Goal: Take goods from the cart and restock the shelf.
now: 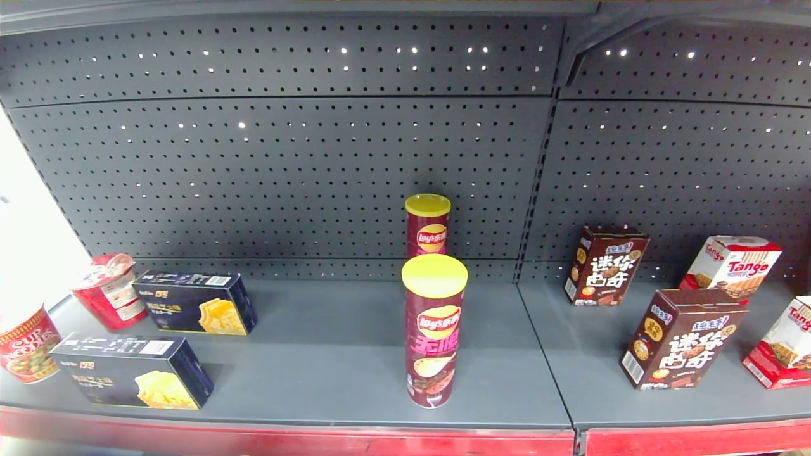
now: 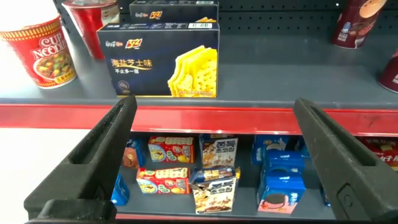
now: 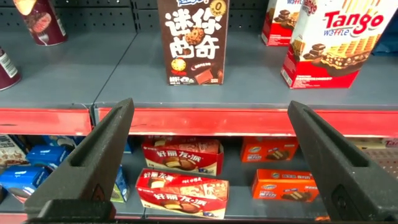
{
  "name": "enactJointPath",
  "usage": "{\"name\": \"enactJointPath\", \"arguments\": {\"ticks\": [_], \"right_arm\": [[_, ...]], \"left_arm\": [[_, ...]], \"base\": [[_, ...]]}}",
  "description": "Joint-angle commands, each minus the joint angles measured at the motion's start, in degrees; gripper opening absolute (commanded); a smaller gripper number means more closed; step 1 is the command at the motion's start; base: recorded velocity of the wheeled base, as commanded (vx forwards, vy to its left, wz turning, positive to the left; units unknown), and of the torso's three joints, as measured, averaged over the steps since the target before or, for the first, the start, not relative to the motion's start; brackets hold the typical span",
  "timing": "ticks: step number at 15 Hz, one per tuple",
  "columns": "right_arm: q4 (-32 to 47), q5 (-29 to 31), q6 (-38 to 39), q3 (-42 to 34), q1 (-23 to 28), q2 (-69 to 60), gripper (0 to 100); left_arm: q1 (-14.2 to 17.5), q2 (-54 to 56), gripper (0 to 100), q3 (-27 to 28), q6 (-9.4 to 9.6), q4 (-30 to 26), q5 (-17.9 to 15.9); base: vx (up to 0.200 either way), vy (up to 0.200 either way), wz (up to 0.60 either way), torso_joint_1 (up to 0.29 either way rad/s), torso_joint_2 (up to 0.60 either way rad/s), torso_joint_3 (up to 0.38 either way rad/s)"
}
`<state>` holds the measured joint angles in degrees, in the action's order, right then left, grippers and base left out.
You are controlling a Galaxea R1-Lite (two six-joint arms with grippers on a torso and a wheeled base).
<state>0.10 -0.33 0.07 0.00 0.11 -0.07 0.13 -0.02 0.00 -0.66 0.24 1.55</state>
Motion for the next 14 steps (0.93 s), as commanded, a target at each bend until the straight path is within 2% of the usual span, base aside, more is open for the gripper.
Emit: {"name": "enactJointPath", "arguments": {"ticks": [1,2,4,14], "right_arm": [[-0.01,-0.02,0.01,0.00,-0.02,0.07,100],[-0.01,-0.02,0.01,0.00,-0.02,0.07,100],[-0.01,-0.02,0.01,0.00,-0.02,0.07,100],[-0.01,-0.02,0.01,0.00,-0.02,0.07,100]], "left_arm": [[0.04,0.02,100,0.00,-0.04,0.02,0.03],[0.04,0.02,100,0.00,0.13,0.02,-0.14],[0.04,0.02,100,0.00,0.31,0.02,-0.23],[0.04,0.02,100,0.00,0.48,0.02,-0.67]], "base": [[0.000,0.000,0.00,0.000,0.00,0.000],[0.000,0.000,0.00,0.000,0.00,0.000],[0.000,0.200,0.00,0.002,0.00,0.002],[0.000,0.000,0.00,0.000,0.00,0.000]]}}
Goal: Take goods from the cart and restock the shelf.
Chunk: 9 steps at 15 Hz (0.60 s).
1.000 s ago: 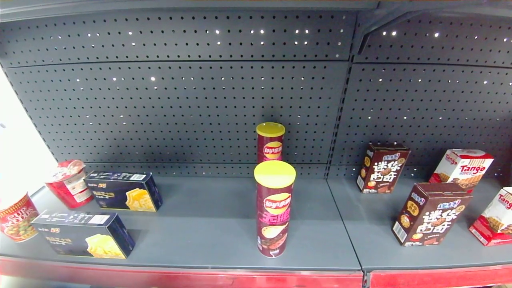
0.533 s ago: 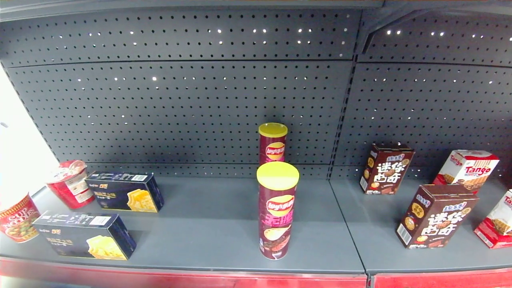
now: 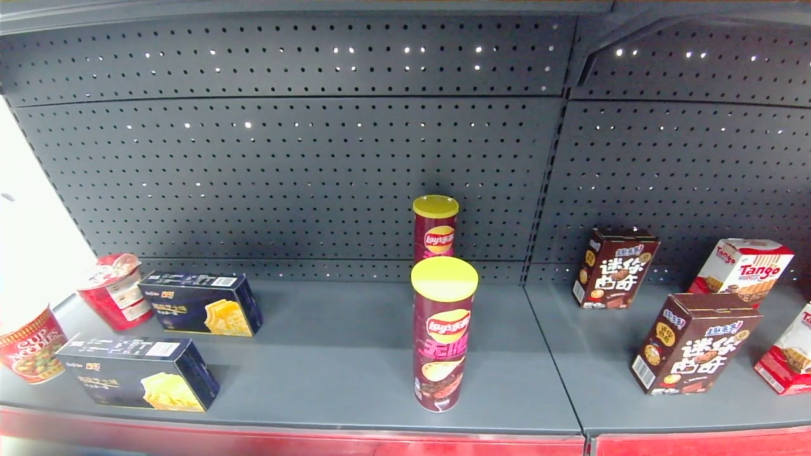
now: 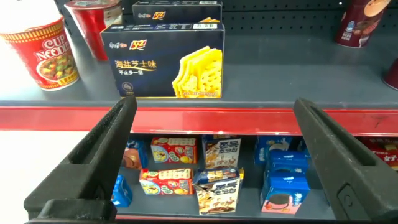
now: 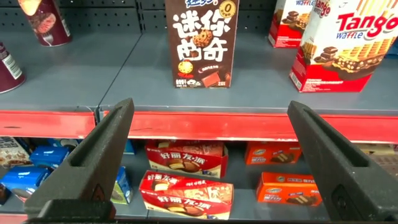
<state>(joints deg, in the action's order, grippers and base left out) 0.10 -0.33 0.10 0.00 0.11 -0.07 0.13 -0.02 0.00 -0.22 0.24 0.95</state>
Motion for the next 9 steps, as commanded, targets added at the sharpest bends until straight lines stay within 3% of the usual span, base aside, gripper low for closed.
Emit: {"name": "enactJointPath", "arguments": {"ticks": [1,9], "right_arm": [[-0.01,-0.02,-0.01,0.00,-0.02,0.07,100],[-0.01,-0.02,-0.01,0.00,-0.02,0.07,100]], "left_arm": [[0.04,0.02,100,0.00,-0.04,0.02,0.02],[0.04,0.02,100,0.00,-0.31,0.02,0.28]], "base": [[0.000,0.000,0.00,0.000,0.00,0.000],[-0.025,0.000,0.00,-0.001,0.00,0.000]]}}
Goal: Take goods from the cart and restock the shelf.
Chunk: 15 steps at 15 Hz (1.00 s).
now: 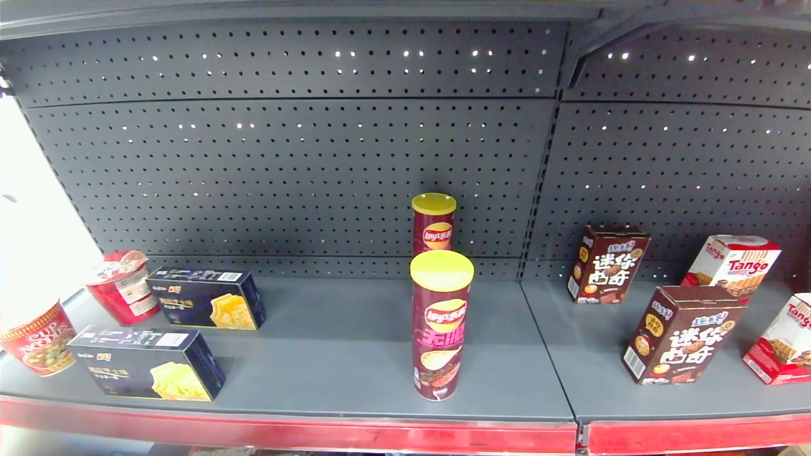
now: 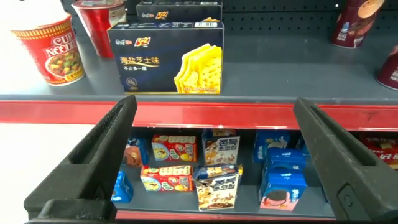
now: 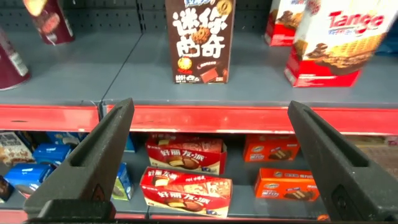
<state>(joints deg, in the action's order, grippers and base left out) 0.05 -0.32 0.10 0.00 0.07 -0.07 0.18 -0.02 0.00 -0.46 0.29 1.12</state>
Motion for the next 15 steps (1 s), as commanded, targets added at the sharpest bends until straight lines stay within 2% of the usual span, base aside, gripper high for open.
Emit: {"name": "enactJointPath", "arguments": {"ticks": [1,15], "right_arm": [[0.04,-0.03,-0.01,0.00,0.01,0.07,100],[0.04,-0.03,-0.01,0.00,0.01,0.07,100]], "left_arm": [[-0.01,0.02,100,0.00,-0.06,-0.03,0.02],[-0.01,0.02,100,0.00,-0.06,-0.03,0.11]], "base": [[0.000,0.000,0.00,0.000,0.00,0.000],[0.000,0.000,0.00,0.000,0.00,0.000]]}}
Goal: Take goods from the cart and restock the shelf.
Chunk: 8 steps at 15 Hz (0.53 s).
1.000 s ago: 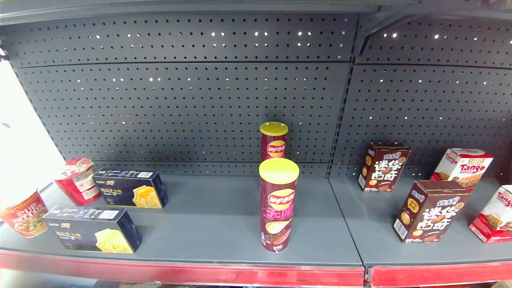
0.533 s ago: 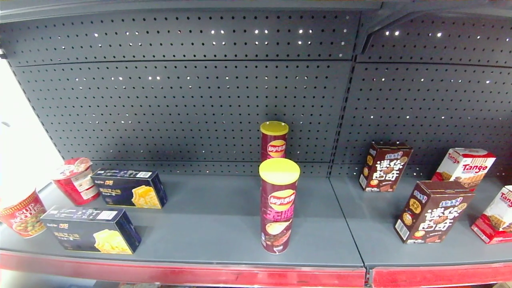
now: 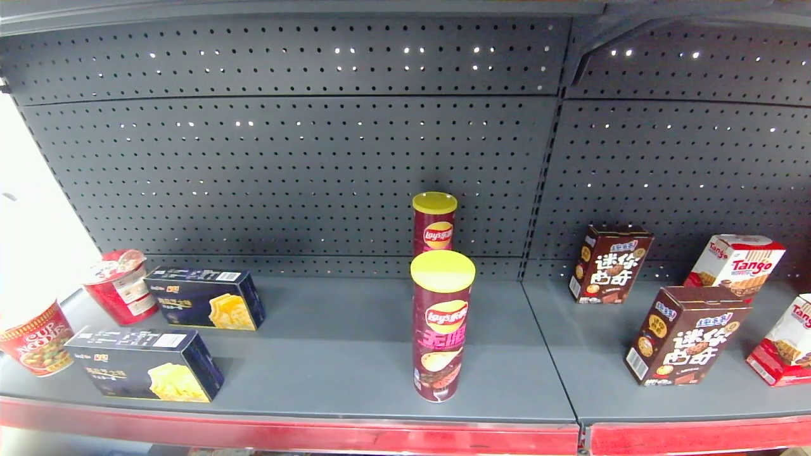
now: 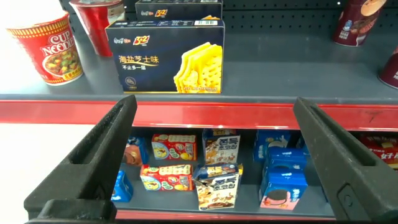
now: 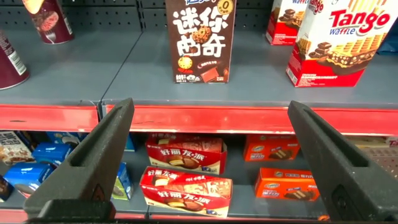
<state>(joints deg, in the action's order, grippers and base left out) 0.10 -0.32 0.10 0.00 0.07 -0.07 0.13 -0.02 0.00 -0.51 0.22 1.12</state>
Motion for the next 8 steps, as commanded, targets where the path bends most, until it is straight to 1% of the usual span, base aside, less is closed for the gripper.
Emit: {"name": "enactJointPath", "arguments": {"ticks": [1,8], "right_arm": [[-0.01,-0.03,-0.01,0.00,0.01,0.07,100],[-0.01,-0.12,-0.01,0.00,0.01,0.07,100]], "left_arm": [[0.04,0.02,100,0.00,-0.02,0.04,0.02],[0.04,0.02,100,0.00,-0.02,0.04,0.11]], "base": [[0.000,0.000,0.00,0.000,0.00,0.000],[0.000,0.000,0.00,0.000,0.00,0.000]]}}
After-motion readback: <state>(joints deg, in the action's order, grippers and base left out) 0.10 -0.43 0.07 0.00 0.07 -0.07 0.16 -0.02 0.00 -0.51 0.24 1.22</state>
